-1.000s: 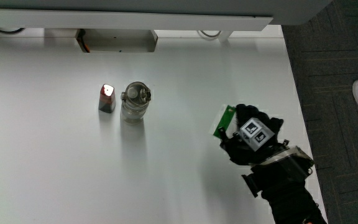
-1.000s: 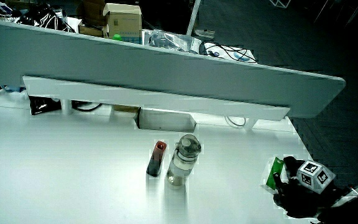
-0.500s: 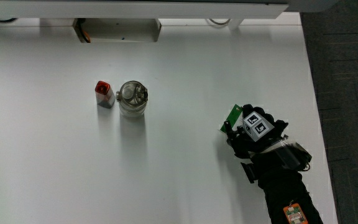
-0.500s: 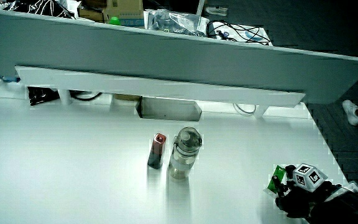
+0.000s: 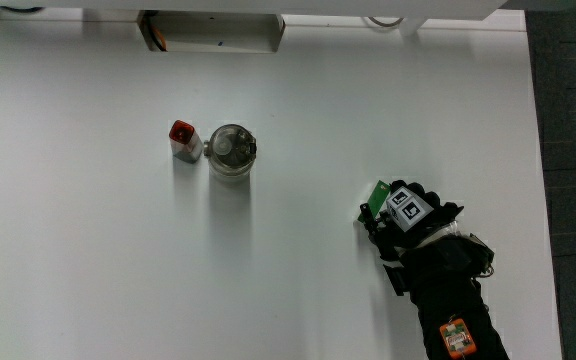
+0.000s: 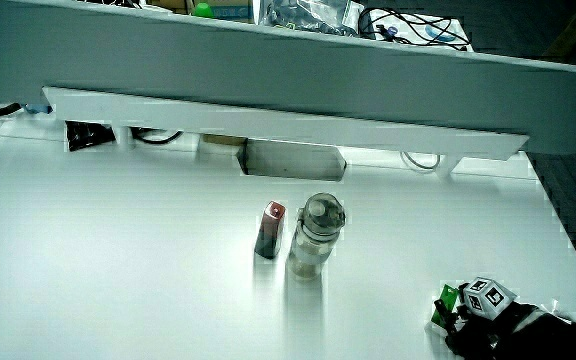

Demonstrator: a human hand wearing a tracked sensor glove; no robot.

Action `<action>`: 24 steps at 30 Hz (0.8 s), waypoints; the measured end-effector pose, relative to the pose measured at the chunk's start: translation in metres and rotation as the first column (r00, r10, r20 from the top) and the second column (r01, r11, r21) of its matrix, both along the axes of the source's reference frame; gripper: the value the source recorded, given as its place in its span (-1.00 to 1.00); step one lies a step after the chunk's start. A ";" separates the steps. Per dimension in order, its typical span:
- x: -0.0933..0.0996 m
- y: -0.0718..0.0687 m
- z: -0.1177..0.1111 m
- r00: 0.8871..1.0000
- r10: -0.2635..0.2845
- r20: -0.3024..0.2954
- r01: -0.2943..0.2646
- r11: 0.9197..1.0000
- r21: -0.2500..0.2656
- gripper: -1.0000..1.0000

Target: Place medicine

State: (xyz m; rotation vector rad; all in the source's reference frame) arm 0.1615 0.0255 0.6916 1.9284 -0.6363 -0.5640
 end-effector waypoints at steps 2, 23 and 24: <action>0.005 -0.001 0.009 0.999 0.022 -0.030 -0.023 0.999 -0.030 0.00; 0.031 0.019 -0.025 0.973 0.119 0.197 -0.132 0.990 0.058 -1.00; 0.034 0.021 -0.027 0.966 0.121 0.229 -0.138 0.988 0.062 -1.00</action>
